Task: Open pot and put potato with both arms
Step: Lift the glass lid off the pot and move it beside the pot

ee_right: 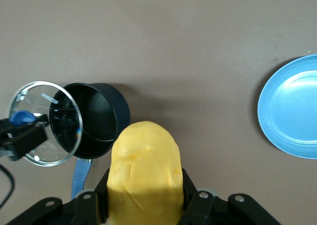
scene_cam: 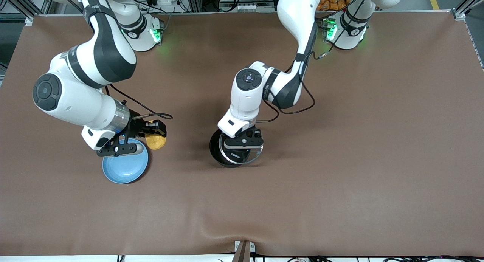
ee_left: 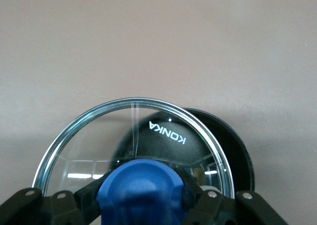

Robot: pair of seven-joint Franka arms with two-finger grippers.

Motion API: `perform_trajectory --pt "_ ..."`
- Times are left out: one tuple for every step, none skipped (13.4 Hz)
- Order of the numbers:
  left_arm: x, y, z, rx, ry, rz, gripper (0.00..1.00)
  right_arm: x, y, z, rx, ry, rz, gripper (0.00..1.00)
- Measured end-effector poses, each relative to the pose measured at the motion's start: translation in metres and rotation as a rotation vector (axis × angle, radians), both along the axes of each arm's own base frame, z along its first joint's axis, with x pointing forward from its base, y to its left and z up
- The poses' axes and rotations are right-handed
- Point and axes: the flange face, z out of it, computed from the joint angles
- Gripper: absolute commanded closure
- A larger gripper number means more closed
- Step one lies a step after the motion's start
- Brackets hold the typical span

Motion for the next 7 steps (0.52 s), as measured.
perform_trajectory --pt "0.004 0.006 0.009 0.009 0.001 -0.015 0.68 0.000 0.000 0.000 0.000 0.000 0.000 1.00" --pt "0.009 0.014 0.019 0.017 0.002 -0.030 0.67 0.000 0.000 0.000 0.000 0.000 0.000 1.00" --pt "0.014 0.024 0.029 0.028 0.012 -0.047 0.66 0.000 0.000 0.000 0.001 0.000 0.000 1.00" --pt "0.022 0.037 0.042 0.034 0.020 -0.063 0.65 0.000 0.001 0.000 0.001 0.000 0.000 1.00" --pt "0.029 0.052 0.061 0.036 0.030 -0.085 0.64 0.000 0.001 0.001 0.002 -0.001 0.001 1.00" --pt "0.036 0.072 0.083 0.036 0.050 -0.112 0.64 0.000 0.001 0.001 0.002 -0.002 0.001 1.00" --pt "0.043 0.098 0.107 0.035 0.079 -0.137 0.64 0.000 0.001 0.001 0.002 -0.002 0.001 1.00"
